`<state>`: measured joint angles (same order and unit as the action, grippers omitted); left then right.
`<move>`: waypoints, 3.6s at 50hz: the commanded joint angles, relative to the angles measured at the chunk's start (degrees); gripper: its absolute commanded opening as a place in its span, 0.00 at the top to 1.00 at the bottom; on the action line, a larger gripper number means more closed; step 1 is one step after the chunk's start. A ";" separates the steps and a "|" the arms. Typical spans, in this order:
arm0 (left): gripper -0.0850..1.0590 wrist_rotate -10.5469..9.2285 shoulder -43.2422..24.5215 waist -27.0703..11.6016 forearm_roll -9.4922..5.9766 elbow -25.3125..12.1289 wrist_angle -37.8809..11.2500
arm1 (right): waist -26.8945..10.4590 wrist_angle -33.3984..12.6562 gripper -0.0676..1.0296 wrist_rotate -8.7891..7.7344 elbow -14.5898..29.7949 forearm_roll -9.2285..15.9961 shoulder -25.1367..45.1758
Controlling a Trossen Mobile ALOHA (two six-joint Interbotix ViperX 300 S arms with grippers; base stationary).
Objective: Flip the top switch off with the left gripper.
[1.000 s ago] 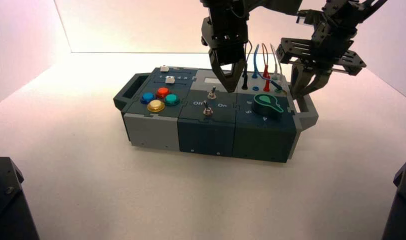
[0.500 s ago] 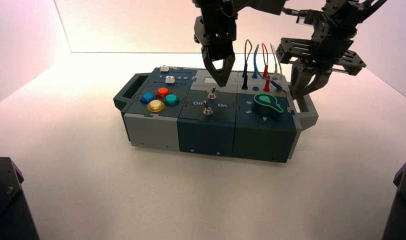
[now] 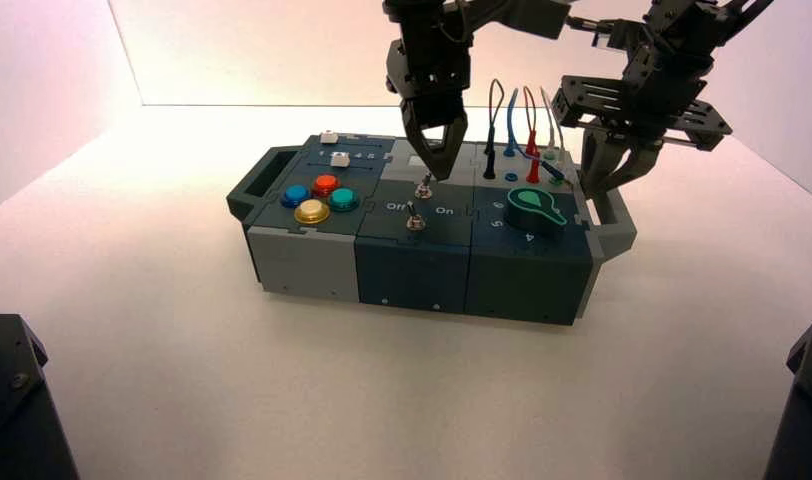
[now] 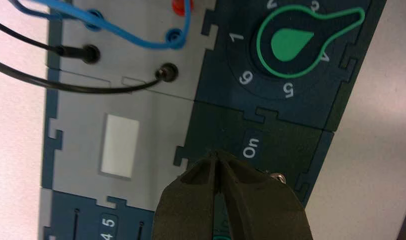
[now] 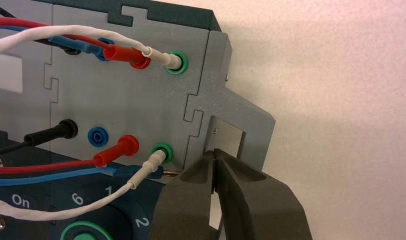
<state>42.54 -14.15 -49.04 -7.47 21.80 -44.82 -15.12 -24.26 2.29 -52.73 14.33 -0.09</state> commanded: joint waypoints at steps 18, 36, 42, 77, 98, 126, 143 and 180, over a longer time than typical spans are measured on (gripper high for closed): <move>0.95 0.44 1.41 -0.09 0.00 0.97 0.09 | -0.18 -0.09 0.96 -0.97 -0.53 -0.53 3.25; 0.95 0.44 1.32 -0.26 -0.09 0.44 -0.35 | -0.18 -0.09 0.96 -1.05 -0.53 -0.53 3.25; 0.95 0.44 1.23 -0.97 -0.09 0.18 -0.44 | -0.26 -0.18 0.96 -0.97 -0.35 -0.53 3.52; 0.95 2.20 -2.11 -1.49 0.26 -4.83 -1.76 | -0.26 -0.62 0.96 -1.14 0.00 -0.62 4.22; 0.95 2.20 -1.58 0.79 1.05 -4.39 -2.29 | -0.26 -0.62 0.96 -1.14 0.00 -0.62 4.22; 0.95 2.20 -0.53 1.58 1.14 -2.64 -2.64 | -0.18 -0.62 0.96 -1.14 0.00 -0.62 4.22; 0.95 2.11 0.35 1.58 1.05 -0.79 -2.64 | -0.26 -0.62 0.96 -1.14 0.00 -0.62 4.22; 0.95 1.41 6.59 5.27 1.14 -0.44 -4.92 | -0.26 -0.62 0.96 -1.32 0.09 -0.62 4.39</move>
<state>44.21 -12.30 -44.38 -6.33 23.47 -48.69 -15.03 -24.96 2.37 -51.94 14.33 0.79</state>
